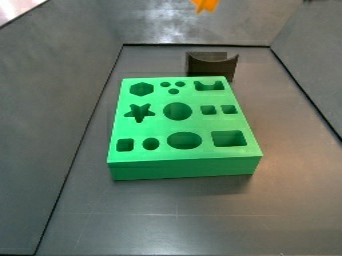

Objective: Pick up the star object. Move up. Place the star object on the fixture. Regrasp the star object. Move to above the board. Insert the star object.
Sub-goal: Move to above the board.

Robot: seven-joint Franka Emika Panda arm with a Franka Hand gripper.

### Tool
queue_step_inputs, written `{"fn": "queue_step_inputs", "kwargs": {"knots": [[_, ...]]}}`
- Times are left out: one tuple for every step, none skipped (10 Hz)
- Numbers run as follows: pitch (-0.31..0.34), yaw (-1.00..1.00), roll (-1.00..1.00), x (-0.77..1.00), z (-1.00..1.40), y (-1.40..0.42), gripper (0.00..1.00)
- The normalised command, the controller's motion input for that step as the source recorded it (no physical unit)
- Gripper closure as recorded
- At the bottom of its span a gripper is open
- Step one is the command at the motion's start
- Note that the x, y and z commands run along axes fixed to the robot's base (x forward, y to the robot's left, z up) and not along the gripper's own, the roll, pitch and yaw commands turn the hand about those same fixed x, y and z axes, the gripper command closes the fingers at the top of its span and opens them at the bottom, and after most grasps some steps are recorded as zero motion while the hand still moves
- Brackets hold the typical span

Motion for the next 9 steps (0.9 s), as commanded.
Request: {"fn": "queue_step_inputs", "kwargs": {"knots": [[0.068,0.03,-0.05,-0.02,0.6,-0.02,1.0],[0.085,0.04,-0.05,0.0,0.4,-0.01,1.0],[0.095,0.04,-0.05,0.0,0.3,-0.01,1.0],[-0.032,-0.06,-1.0,-0.69,0.24,-1.0,1.0],[-0.047,-0.06,-1.0,-0.7,0.24,-1.0,1.0],[-0.062,-0.05,-1.0,-0.78,0.27,-1.0,1.0],[-0.071,-0.05,-1.0,-0.86,0.24,-1.0,1.0],[-0.082,-0.05,-1.0,-0.67,0.18,-0.71,1.0],[-0.093,-0.06,-1.0,-0.36,0.09,-0.27,1.0]]}}
